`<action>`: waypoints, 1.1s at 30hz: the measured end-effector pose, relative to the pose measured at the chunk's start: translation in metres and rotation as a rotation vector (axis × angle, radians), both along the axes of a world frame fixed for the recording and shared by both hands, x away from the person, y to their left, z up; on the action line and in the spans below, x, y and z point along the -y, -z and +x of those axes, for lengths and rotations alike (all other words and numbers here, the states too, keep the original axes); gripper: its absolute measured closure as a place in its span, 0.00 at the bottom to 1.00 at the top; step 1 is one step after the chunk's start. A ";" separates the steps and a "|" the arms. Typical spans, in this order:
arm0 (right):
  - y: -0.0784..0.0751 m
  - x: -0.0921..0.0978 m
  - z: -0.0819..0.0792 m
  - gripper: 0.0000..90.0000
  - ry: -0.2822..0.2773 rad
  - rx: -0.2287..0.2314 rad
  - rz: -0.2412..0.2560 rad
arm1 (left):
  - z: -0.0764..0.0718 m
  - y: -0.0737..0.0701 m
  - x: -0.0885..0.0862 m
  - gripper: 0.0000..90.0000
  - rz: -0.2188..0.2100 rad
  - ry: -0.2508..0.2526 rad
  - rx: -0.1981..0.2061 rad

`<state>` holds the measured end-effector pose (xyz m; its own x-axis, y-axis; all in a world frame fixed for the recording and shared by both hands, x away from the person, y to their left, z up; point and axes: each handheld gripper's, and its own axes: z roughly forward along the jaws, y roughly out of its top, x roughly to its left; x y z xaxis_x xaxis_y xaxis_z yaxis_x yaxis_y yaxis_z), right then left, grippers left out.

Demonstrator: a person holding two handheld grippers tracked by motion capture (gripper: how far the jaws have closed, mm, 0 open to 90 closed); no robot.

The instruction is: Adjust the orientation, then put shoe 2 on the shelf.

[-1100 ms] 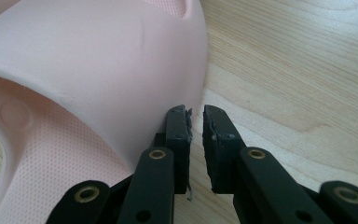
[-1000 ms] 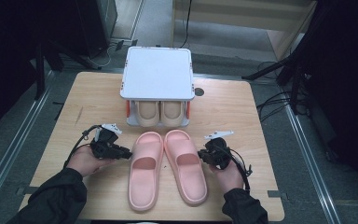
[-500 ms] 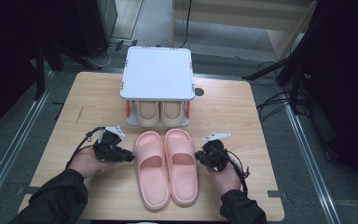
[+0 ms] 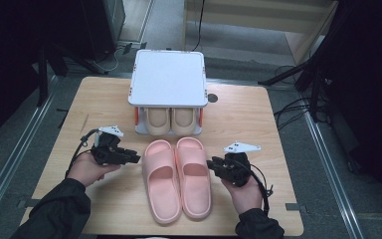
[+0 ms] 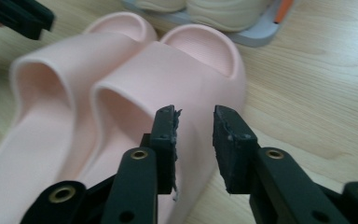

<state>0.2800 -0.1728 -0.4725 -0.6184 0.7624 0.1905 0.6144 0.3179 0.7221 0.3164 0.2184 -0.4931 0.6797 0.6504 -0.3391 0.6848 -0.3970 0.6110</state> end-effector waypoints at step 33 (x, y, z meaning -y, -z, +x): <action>0.022 -0.071 -0.043 0.48 -0.075 0.033 0.011 | 0.006 -0.005 -0.011 0.62 -0.028 -0.042 0.002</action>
